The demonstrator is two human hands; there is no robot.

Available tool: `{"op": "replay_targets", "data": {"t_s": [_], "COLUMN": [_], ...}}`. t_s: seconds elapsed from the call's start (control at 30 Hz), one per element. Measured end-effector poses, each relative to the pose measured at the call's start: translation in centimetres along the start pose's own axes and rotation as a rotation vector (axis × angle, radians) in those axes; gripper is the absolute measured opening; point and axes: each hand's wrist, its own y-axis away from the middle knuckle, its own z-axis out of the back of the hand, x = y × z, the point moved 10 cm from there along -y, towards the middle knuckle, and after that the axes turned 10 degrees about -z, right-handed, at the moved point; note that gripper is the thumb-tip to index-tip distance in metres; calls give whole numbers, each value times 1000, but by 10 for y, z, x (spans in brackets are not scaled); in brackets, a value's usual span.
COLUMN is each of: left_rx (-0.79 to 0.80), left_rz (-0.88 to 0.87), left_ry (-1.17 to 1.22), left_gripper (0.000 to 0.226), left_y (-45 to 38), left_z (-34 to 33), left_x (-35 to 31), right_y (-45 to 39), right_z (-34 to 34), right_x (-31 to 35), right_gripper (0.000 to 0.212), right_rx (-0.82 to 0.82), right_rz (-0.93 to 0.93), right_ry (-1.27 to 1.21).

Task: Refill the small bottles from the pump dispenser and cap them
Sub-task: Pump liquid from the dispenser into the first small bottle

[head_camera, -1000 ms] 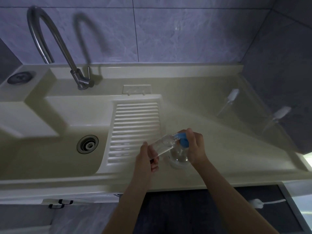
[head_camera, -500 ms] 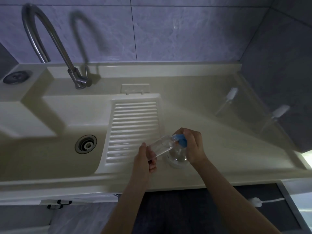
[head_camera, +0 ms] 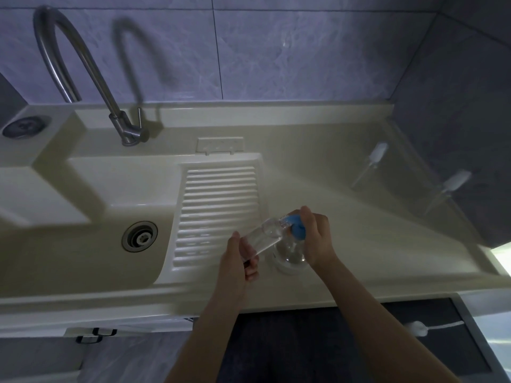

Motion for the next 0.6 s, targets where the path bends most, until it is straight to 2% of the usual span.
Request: {"op": "replay_targets", "data": {"t_s": [0.07, 0.13, 0.3, 0.4, 0.5, 0.6], "left_rx": [-10, -22, -38, -41, -36, -24], "left_rz": [2, 3, 0, -9, -10, -14], "left_ry": [1, -2, -12, -12, -1, 2], "left_gripper": [51, 51, 51, 52, 51, 50], "left_y": [0, -1, -1, -1, 0, 0], "left_z": [1, 4, 5, 4, 1, 0], "left_x": [0, 0, -2, -4, -6, -6], "right_y": [0, 0, -1, -1, -1, -1], "right_z": [-1, -3, -5, -2, -1, -2], "right_x": [3, 5, 4, 0, -1, -1], "right_gripper": [58, 49, 50, 46, 63, 71], "right_rx": [30, 61, 69, 28, 6, 4], "right_rz": [11, 30, 51, -3, -33, -33], "right_ry": [-15, -23, -12, 4, 15, 11]}}
